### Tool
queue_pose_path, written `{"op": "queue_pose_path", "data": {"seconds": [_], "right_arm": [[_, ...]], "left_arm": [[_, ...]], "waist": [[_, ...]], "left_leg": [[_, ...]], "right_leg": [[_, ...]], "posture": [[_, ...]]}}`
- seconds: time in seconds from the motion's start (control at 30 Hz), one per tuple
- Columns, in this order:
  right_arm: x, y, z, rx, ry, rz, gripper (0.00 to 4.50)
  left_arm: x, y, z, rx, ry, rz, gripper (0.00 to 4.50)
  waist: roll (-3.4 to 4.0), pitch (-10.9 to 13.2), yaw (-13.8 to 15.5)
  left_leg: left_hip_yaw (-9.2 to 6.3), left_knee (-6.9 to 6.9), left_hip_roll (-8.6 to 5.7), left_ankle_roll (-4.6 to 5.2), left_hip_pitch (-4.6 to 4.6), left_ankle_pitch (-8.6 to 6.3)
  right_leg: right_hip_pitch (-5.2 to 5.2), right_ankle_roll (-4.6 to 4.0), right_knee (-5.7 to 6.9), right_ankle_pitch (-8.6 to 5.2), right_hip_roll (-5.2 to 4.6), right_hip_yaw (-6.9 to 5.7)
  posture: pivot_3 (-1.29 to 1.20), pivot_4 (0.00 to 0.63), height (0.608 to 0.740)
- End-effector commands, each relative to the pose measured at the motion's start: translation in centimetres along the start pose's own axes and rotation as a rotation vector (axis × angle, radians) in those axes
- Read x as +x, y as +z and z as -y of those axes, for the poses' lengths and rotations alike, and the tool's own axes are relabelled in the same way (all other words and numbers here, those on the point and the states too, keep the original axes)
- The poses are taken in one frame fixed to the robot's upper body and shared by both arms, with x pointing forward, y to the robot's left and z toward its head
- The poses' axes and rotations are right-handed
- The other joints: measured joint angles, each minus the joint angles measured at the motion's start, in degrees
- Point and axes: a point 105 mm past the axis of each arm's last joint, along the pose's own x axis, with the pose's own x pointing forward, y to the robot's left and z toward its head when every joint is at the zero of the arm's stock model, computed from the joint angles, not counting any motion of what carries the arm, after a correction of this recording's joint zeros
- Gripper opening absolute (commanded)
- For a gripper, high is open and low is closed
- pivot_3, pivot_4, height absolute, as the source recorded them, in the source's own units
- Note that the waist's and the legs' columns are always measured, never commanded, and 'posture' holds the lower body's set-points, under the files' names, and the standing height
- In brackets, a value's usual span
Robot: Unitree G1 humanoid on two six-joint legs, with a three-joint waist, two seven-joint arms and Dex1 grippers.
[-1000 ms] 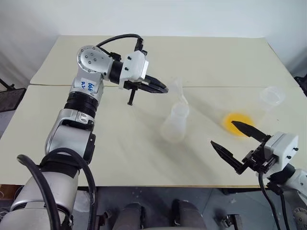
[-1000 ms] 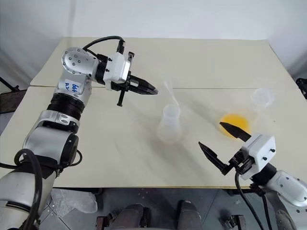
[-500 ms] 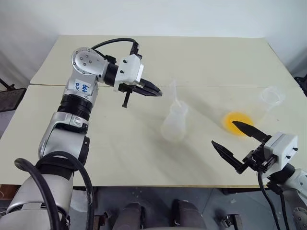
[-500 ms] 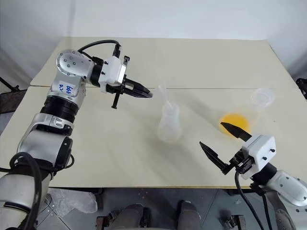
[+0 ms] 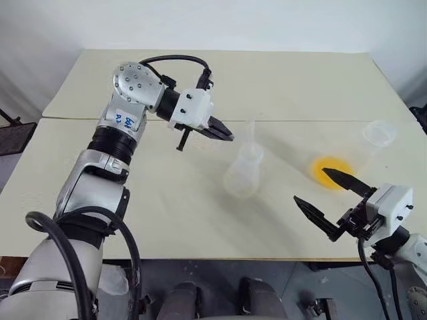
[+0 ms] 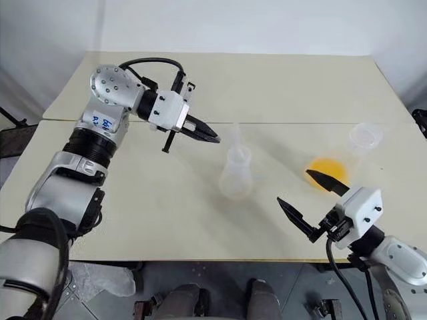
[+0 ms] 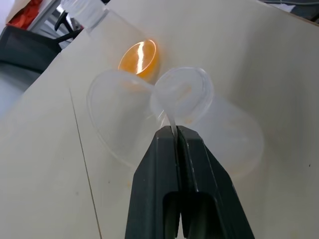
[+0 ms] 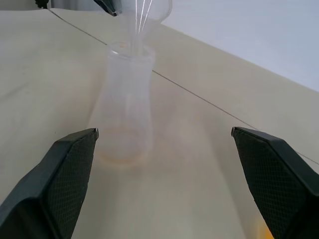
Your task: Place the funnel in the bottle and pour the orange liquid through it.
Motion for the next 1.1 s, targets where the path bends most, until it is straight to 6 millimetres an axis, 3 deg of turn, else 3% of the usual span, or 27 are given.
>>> {"op": "queue_pose_path", "data": {"seconds": [0.03, 0.27, 1.07, 1.1], "right_arm": [[-0.1, 0.5, 0.0, -0.026, -0.006, 0.029, 4.5], [-0.1, 0.3, 0.0, -0.026, -0.01, 0.029, 4.5], [0.0, -0.3, 0.0, -0.031, -0.006, 0.014, 4.5], [0.0, -0.4, 0.1, -0.031, -0.006, 0.014, 4.5]], "left_arm": [[-0.3, 1.7, -0.3, 0.112, -0.106, 0.006, 0.02], [-0.3, 2.5, -1.0, 0.191, -0.113, -0.007, 0.02], [0.2, 2.4, -0.4, 0.373, -0.2, -0.081, 0.02], [0.3, 2.4, -0.3, 0.375, -0.201, -0.077, 0.21]], "waist": [[0.0, 0.0, -0.01], [0.0, 0.0, -0.01], [0.0, 0.0, 0.03], [0.0, 0.0, 0.02]], "left_leg": [[0.0, 0.0, 0.0, 0.0, 0.0, 0.0], [0.02, 0.0, -0.01, 0.02, -0.01, 0.0], [0.03, 0.01, -0.01, 0.05, -0.03, -0.01], [0.03, 0.01, -0.01, 0.06, -0.03, -0.01]], "right_leg": [[0.0, 0.0, -0.01, 0.0, 0.0, 0.0], [0.0, 0.0, -0.02, 0.0, 0.0, 0.0], [0.0, 0.0, -0.03, 0.0, 0.0, 0.0], [-0.01, 0.0, -0.04, 0.0, 0.0, 0.0]], "posture": [[0.0, 0.15, 0.74], [0.0, 0.15, 0.74], [0.0, 0.15, 0.74], [0.0, 0.15, 0.74]]}}
